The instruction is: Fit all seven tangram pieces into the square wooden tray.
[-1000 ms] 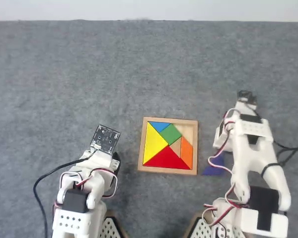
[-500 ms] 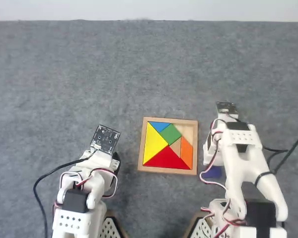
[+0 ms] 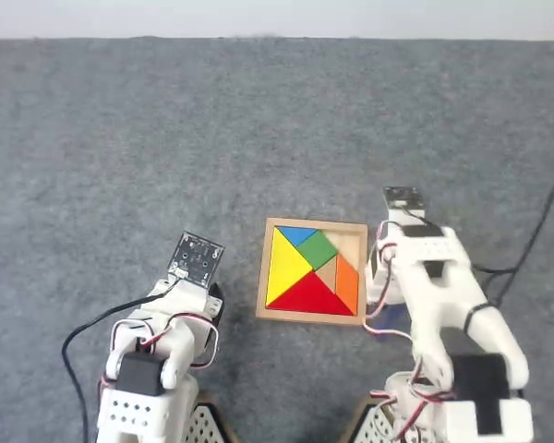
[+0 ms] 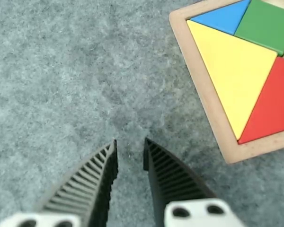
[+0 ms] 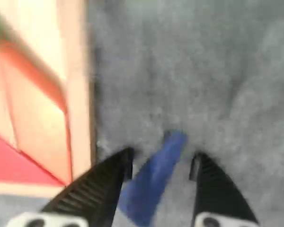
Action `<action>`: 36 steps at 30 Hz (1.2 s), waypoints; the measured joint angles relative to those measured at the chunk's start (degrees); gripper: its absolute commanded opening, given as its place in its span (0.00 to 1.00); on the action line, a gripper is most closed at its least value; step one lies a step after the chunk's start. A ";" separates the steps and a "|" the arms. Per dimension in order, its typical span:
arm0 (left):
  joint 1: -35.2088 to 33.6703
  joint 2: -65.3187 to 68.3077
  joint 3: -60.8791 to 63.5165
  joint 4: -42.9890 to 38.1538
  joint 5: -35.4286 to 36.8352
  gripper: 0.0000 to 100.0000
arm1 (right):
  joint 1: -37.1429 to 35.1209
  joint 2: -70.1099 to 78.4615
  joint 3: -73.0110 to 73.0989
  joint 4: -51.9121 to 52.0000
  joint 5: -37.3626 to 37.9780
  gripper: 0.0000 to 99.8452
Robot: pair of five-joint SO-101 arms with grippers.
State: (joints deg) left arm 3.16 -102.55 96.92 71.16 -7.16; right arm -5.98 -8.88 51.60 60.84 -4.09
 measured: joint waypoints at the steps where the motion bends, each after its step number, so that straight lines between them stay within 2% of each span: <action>1: 0.00 0.00 0.00 0.00 0.00 0.09 | -0.26 1.05 -1.05 0.18 -0.62 0.21; 3: 0.00 0.00 0.00 0.00 0.00 0.09 | -0.62 2.11 -1.85 0.18 -1.14 0.19; 10: 0.00 0.00 0.00 0.00 0.00 0.09 | 1.49 2.37 -2.20 0.18 -1.32 0.00; 21: 0.00 0.00 0.00 0.00 0.00 0.09 | 8.70 4.13 -5.98 0.35 -0.26 0.01; 27: 0.00 0.00 0.00 0.00 0.00 0.09 | 8.79 0.18 -4.66 2.20 7.38 0.01; 29: 0.00 0.00 0.00 0.00 0.00 0.09 | 7.38 -5.27 -0.44 0.53 10.81 0.05; 32: 0.00 0.00 0.00 0.00 0.00 0.09 | 6.07 -15.65 6.86 0.44 17.14 0.19; 34: 0.00 0.00 0.00 0.00 0.00 0.09 | 4.04 -22.59 9.93 3.16 21.63 0.25; 36: 0.00 0.00 0.00 0.00 0.00 0.09 | 2.46 -28.84 10.55 7.38 26.29 0.27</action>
State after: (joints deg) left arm 3.16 -102.55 96.92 71.16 -7.16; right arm -3.52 -37.71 62.15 68.22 22.20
